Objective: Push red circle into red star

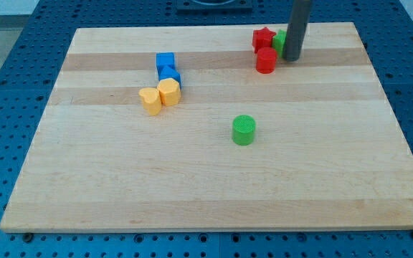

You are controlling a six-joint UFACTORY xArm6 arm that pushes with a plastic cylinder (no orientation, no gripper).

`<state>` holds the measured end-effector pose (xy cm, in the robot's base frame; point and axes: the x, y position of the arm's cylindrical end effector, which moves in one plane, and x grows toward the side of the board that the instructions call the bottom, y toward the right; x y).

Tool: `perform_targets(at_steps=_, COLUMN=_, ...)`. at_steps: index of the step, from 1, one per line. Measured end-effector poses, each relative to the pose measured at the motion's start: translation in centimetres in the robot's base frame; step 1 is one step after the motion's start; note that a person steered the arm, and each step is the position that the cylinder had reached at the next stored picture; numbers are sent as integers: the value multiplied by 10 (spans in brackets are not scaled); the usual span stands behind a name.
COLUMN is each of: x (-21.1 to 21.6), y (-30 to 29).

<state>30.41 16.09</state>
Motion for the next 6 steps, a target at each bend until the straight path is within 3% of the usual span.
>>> perform_targets(at_steps=1, x=65, y=20)
perform_targets(at_steps=2, x=71, y=-44)
perform_targets(at_steps=3, x=34, y=-64)
perform_targets(at_steps=5, x=2, y=-63)
perform_targets(at_steps=6, x=41, y=-150)
